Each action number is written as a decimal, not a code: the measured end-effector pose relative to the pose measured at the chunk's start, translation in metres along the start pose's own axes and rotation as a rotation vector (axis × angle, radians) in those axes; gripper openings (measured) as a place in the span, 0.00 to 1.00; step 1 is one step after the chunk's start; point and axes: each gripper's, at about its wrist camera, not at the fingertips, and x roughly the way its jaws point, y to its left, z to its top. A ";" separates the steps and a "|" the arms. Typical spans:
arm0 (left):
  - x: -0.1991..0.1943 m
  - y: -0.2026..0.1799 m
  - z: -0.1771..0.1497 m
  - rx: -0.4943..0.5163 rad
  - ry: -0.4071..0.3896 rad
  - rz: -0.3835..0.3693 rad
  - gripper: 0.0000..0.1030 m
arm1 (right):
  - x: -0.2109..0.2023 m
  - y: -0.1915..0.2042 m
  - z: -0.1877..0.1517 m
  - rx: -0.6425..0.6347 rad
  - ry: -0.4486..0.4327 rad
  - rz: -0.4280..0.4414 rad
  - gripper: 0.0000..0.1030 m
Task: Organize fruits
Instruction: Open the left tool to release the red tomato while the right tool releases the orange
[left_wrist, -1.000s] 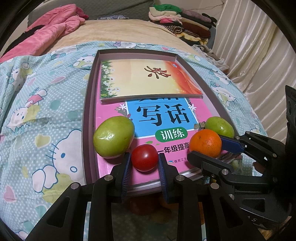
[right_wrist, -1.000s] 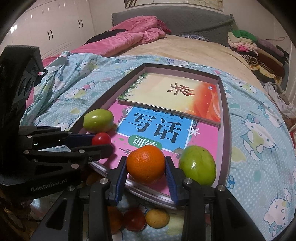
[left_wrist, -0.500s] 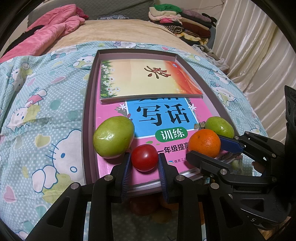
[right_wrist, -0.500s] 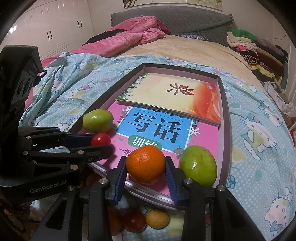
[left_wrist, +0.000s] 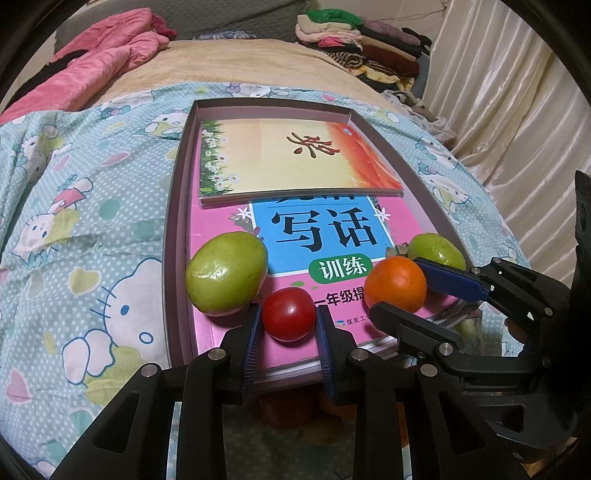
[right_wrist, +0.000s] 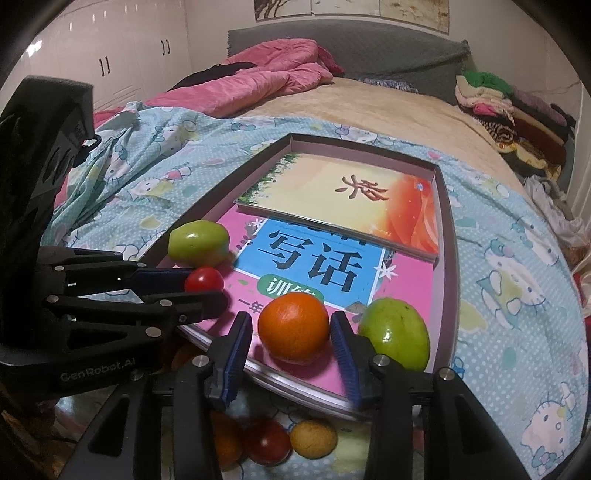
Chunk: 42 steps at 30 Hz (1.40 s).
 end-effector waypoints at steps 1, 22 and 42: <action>0.000 0.000 0.000 0.001 0.001 0.000 0.29 | 0.000 0.000 0.000 -0.002 -0.002 -0.001 0.43; -0.003 -0.002 0.000 -0.009 -0.005 -0.030 0.30 | -0.010 -0.001 -0.002 -0.018 -0.047 -0.031 0.49; -0.020 -0.005 0.002 -0.006 -0.063 -0.056 0.37 | -0.028 -0.008 -0.005 0.025 -0.104 -0.035 0.54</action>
